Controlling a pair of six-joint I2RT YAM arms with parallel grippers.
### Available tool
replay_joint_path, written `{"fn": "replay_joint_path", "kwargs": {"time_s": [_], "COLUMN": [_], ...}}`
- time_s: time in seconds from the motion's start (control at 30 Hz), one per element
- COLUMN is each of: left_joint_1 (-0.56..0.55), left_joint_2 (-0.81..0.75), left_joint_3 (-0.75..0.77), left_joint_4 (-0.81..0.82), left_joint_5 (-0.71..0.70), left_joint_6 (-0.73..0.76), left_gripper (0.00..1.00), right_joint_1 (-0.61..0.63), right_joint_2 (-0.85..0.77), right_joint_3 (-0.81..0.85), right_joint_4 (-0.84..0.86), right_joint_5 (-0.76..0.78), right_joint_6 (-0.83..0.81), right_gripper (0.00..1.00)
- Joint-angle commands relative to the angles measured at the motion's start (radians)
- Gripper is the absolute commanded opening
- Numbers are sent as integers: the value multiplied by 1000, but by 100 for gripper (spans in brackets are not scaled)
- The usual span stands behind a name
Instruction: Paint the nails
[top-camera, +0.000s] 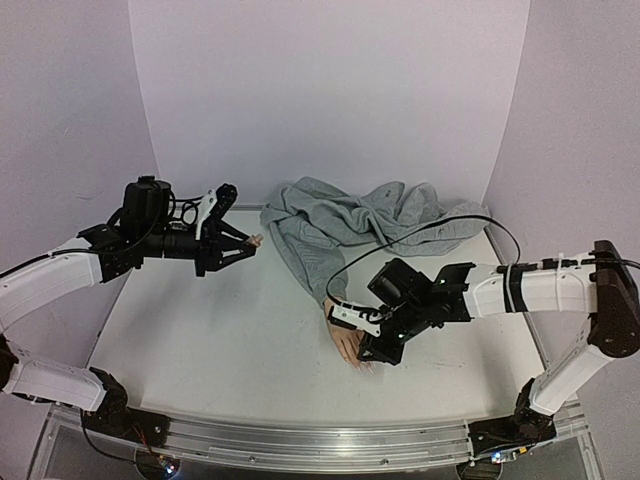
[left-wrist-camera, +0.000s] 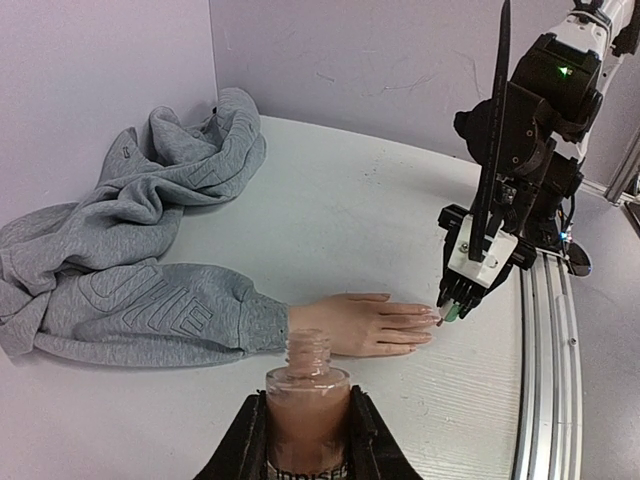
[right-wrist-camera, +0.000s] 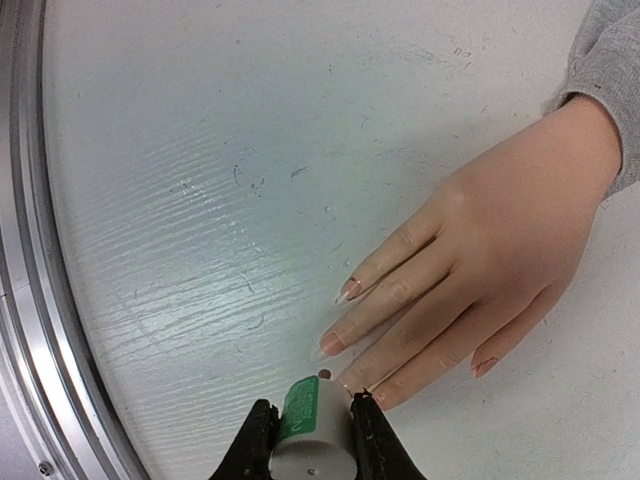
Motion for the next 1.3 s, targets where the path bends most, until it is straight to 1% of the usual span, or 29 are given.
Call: {"fn": "replay_joint_path", "kwargs": {"time_s": [0.0,0.47,0.7,1.03,1.27], "left_joint_1": [5,7,8,8,8], "left_joint_2": [-4,11,11,7,8], "left_joint_3": [12,15,16,15,14], "left_joint_4": [45,44,44,44,44], "left_joint_5": [4,10,11,11,9], "left_joint_6": [6,3,2,3,3], "left_gripper": [0,0,0,0,0], "right_joint_1": [3,3,3,3,3], "right_joint_2": [4,36,50,69,59], "right_joint_3": [16,8,13,15,13], "right_joint_4": [25,27,25,25,25], "right_joint_5": [7,24,5,31,9], "right_joint_6": [-14,-14,-23,-22,-26], "right_gripper": [0,0,0,0,0]}}
